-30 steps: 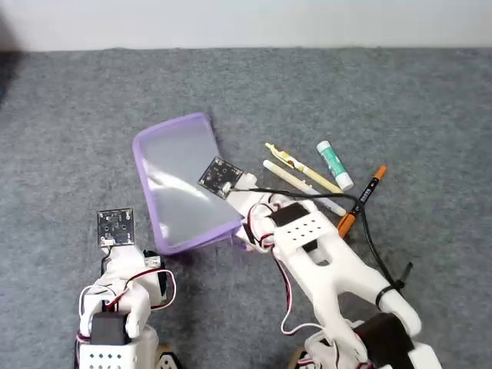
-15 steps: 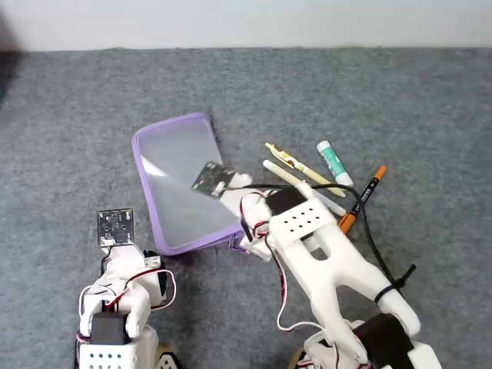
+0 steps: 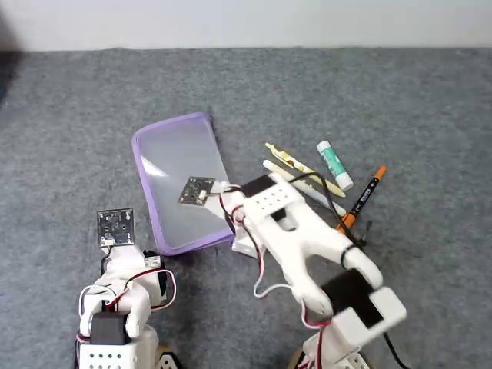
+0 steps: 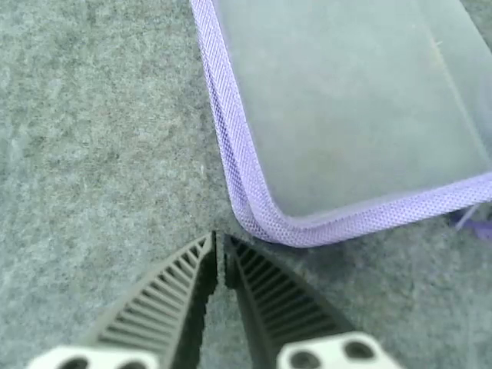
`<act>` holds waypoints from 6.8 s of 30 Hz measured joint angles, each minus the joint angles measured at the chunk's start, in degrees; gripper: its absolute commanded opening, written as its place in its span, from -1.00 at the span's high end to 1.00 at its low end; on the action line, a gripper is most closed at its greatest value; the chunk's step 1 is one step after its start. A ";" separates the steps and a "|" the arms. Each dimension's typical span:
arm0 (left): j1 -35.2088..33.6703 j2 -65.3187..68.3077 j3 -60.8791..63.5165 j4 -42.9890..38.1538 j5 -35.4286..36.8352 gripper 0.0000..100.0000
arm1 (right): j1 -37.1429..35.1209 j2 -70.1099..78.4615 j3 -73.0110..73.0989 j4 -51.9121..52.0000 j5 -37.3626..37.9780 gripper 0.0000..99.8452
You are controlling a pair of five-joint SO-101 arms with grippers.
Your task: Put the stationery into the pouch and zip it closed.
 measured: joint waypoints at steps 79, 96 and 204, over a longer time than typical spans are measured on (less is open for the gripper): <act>1.85 0.00 0.00 0.00 0.00 0.97 | 5.10 -38.51 -7.21 17.93 -52.48 0.98; 12.57 0.00 0.00 0.00 0.00 0.97 | 5.10 -47.03 -7.21 8.00 -32.26 0.98; 13.27 15.47 -36.66 5.54 -17.85 0.76 | -9.41 -48.53 -4.48 -5.36 -24.35 0.98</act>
